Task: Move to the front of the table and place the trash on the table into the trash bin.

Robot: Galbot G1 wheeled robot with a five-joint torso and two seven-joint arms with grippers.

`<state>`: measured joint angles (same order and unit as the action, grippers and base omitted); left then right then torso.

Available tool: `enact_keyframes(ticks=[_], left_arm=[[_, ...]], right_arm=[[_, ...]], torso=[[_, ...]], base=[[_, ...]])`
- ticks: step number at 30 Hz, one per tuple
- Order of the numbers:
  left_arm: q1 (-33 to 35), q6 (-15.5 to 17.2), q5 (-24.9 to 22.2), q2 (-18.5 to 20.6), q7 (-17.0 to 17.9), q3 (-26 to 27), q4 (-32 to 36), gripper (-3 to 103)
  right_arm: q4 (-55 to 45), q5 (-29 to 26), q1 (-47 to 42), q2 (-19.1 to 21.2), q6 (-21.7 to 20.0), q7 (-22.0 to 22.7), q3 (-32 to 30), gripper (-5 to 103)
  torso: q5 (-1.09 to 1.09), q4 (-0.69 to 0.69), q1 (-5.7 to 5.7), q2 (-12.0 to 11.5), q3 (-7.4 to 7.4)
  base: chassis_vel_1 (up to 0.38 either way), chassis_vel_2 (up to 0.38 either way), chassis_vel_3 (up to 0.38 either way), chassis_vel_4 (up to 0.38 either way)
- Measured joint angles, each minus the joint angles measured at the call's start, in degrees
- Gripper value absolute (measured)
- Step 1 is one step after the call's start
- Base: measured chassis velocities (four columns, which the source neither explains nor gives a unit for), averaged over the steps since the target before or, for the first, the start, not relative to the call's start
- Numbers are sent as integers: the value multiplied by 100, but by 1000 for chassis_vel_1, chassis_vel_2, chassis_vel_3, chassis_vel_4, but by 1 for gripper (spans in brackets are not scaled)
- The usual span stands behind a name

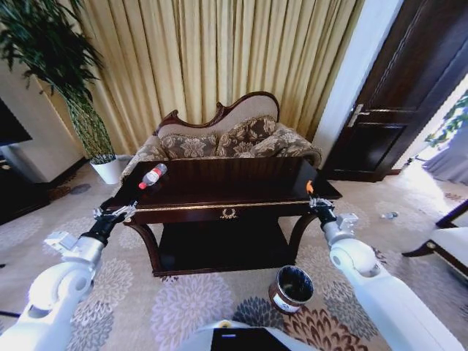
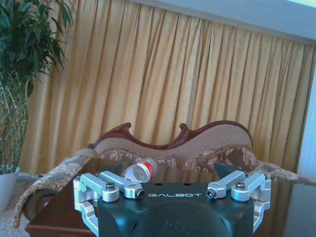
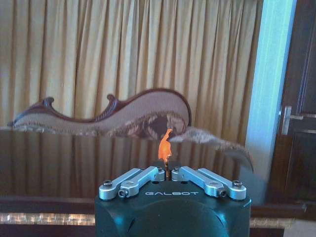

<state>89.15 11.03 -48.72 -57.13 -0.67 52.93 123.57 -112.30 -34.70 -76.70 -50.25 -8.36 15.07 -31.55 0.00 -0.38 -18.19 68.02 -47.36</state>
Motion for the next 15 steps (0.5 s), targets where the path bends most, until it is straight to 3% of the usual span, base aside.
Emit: enact_keyframes(ticks=[8, 10, 15], left_arm=[[26, -21, 36, -53, -18, 6, 11, 100], [18, -64, 84, -84, -36, 7, -11, 100], [17, -72, 85, -84, -41, 7, -24, 100]], right_arm=[[589, 298, -614, -221, -31, -276, -120, 2], [1220, 698, -950, -384, -87, -601, -146, 2], [1728, 1106, -928, -597, -297, -676, -26, 2]], torso=[[3, -3, -4, -3, -1], [2, -3, 1, 0, 1], [1, -2, 0, 0, 0]], base=[[0, 0, 0, 0], [0, 0, 0, 0], [0, 0, 0, 0]])
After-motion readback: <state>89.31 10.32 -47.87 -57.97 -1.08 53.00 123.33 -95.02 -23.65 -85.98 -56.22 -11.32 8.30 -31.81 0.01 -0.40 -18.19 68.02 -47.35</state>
